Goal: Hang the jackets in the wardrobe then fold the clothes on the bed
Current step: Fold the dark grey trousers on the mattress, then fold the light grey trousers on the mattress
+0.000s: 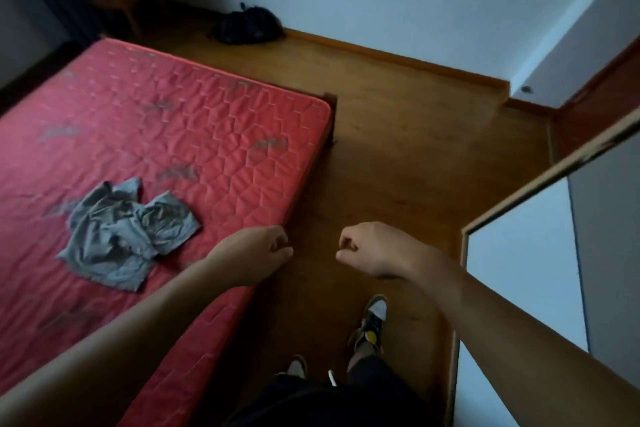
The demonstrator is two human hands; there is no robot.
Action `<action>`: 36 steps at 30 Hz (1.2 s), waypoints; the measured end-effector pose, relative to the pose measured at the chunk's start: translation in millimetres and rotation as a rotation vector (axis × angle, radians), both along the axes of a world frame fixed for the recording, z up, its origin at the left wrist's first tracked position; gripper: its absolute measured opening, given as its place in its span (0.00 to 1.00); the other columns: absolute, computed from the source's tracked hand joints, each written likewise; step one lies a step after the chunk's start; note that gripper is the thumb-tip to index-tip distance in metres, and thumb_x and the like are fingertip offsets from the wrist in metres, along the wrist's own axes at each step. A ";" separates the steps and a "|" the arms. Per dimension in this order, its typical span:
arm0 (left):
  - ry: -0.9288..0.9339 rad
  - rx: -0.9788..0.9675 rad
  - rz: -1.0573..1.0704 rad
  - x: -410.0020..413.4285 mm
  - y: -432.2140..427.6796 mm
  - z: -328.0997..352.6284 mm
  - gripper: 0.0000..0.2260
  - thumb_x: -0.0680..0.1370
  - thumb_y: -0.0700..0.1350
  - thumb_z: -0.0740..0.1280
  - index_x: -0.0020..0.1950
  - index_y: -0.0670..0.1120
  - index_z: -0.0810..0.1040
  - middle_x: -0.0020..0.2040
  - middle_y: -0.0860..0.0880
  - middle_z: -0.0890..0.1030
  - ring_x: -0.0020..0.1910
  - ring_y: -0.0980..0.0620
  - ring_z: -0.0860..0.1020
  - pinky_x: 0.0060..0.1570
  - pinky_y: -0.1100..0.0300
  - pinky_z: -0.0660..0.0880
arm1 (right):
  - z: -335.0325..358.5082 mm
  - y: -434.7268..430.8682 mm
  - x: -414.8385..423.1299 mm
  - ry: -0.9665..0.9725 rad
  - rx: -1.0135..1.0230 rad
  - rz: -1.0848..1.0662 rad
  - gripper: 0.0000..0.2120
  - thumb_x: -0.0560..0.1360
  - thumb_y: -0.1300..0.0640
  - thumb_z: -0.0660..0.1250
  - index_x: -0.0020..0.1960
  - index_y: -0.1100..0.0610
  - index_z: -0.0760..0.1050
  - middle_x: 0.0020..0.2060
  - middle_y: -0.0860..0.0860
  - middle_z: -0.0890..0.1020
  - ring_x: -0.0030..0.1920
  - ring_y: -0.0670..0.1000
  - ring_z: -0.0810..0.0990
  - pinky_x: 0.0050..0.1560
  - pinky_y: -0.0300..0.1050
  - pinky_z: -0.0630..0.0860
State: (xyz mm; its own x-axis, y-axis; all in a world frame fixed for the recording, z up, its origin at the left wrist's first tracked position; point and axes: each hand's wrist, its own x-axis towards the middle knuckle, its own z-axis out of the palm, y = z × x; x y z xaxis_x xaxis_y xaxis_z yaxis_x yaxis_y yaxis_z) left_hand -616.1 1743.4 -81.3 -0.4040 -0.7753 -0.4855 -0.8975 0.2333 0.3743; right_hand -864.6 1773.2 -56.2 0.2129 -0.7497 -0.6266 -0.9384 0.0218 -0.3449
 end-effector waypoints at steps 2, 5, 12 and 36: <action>-0.017 -0.011 0.122 7.1 -7.1 -3.5 0.15 0.78 0.62 0.62 0.60 0.58 0.76 0.54 0.57 0.82 0.50 0.55 0.81 0.51 0.53 0.78 | -7.4 -33.4 7.2 0.006 -0.003 0.089 0.16 0.80 0.41 0.62 0.64 0.47 0.74 0.56 0.47 0.78 0.51 0.47 0.78 0.53 0.49 0.79; -0.057 -0.026 0.287 9.3 -14.4 -5.2 0.17 0.78 0.61 0.61 0.62 0.56 0.76 0.57 0.53 0.82 0.55 0.51 0.80 0.56 0.51 0.77 | -14.9 -80.8 14.4 0.005 -0.004 0.228 0.17 0.80 0.41 0.62 0.63 0.48 0.75 0.58 0.48 0.79 0.53 0.49 0.78 0.53 0.50 0.78; -0.103 -0.016 0.576 -7.5 -22.0 0.0 0.15 0.79 0.60 0.62 0.60 0.53 0.77 0.58 0.50 0.82 0.56 0.49 0.80 0.54 0.53 0.77 | -18.6 -163.4 34.5 0.010 0.001 0.546 0.17 0.80 0.42 0.64 0.64 0.50 0.76 0.60 0.48 0.79 0.56 0.49 0.78 0.53 0.47 0.76; 0.013 0.091 1.065 152.3 -53.7 -40.4 0.16 0.79 0.59 0.61 0.62 0.53 0.77 0.58 0.51 0.81 0.55 0.49 0.79 0.53 0.50 0.77 | -40.7 -251.5 284.7 0.110 -0.002 1.054 0.16 0.78 0.44 0.63 0.59 0.52 0.78 0.56 0.53 0.82 0.56 0.56 0.80 0.57 0.54 0.78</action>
State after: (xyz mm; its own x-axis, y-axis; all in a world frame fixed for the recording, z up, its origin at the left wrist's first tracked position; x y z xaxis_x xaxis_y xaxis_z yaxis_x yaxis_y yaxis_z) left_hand -463.8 1689.7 -121.8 0.4544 -0.6930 -0.5597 -0.6181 -0.6977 0.3621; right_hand -579.9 1521.7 -97.0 0.6985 -0.2204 -0.6808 -0.5087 -0.8221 -0.2557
